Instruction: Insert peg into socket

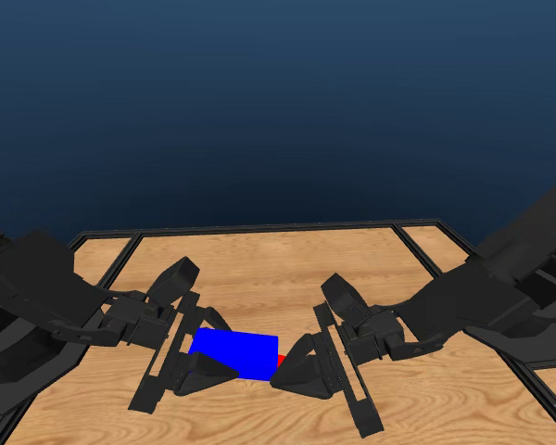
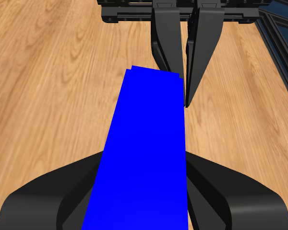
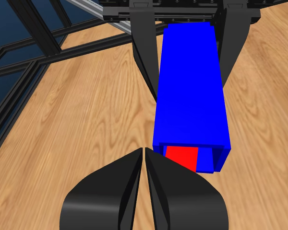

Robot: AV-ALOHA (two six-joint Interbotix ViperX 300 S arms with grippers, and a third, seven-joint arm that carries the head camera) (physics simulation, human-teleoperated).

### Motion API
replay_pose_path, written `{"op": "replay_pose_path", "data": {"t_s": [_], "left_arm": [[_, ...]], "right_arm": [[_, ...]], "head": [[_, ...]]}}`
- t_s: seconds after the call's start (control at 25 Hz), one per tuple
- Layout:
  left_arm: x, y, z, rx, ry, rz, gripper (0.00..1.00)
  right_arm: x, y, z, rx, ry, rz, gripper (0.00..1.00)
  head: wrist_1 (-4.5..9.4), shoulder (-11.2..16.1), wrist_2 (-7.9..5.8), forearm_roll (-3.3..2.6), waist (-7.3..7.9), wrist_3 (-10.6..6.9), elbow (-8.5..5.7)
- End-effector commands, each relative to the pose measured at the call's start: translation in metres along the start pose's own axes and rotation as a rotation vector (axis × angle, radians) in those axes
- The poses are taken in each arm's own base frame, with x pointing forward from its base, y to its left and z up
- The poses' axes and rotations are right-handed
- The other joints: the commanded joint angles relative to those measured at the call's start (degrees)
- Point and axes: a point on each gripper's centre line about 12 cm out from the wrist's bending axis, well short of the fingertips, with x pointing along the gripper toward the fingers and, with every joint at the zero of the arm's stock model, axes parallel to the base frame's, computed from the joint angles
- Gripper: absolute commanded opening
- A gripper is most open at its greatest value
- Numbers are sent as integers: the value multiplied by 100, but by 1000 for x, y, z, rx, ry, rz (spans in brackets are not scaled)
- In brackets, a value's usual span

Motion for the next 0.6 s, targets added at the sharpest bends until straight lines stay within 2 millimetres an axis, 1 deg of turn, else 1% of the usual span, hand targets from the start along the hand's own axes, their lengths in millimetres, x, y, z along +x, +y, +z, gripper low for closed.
{"op": "replay_pose_path", "data": {"t_s": [0.04, 0.08, 0.12, 0.16, 0.2, 0.24, 0.28, 0.4, 0.44, 0.52, 0.56, 0.6], "left_arm": [[0, -8, 13, 9, -67, -28, 0], [0, -8, 16, 2, -80, -26, 0], [1, -8, 12, 9, -66, -27, 0], [1, -8, 14, 2, -72, -27, 0], [0, -8, 11, 7, -69, -24, 0], [-1, -8, 11, 6, -49, -23, 0], [-1, -8, 11, 5, -50, -24, 0], [0, -8, 10, 6, -68, -26, 0], [-1, -9, 12, 2, -72, -27, 0], [-1, -9, 13, 4, -85, -29, 0], [-1, -9, 13, 4, -89, -29, 0], [-3, -8, 9, 3, -87, -26, 0]], "right_arm": [[4, -1, 22, -6, -61, 5, 0], [4, 0, 24, -5, -67, 7, 0], [5, -1, 21, -8, -53, 6, 0], [4, -1, 22, -8, -51, 7, 0], [3, 1, 22, -6, -51, 11, 0], [4, 2, 17, -12, -35, 13, 0], [4, 5, 18, -21, -40, 23, 0], [5, -5, 6, -23, 4, 5, 0], [6, -7, 6, -19, 6, 4, 0], [4, 2, 6, -29, 6, 25, 0], [2, 4, 8, -25, -5, 29, 0], [-2, 3, 4, -15, -1, 23, 0]], "head": [[-55, -101, 52, 5, -17, -80, -35], [-56, -113, 64, 6, -20, -93, -31], [-66, -120, 74, 7, -22, -102, -28], [-57, -125, 80, 8, -22, -107, -28], [-62, -132, 90, 11, -20, -117, -25], [-66, -137, 93, 11, -20, -127, -23], [-58, -145, 96, 11, -20, -129, -23], [-62, -171, 120, 11, -40, -145, -13], [-78, -177, 136, 12, -45, -160, -13], [-98, -180, 145, 16, -31, -185, -19], [-101, -181, 143, 18, -21, -192, -22], [-124, -183, 144, 23, 1, -205, -23]]}}
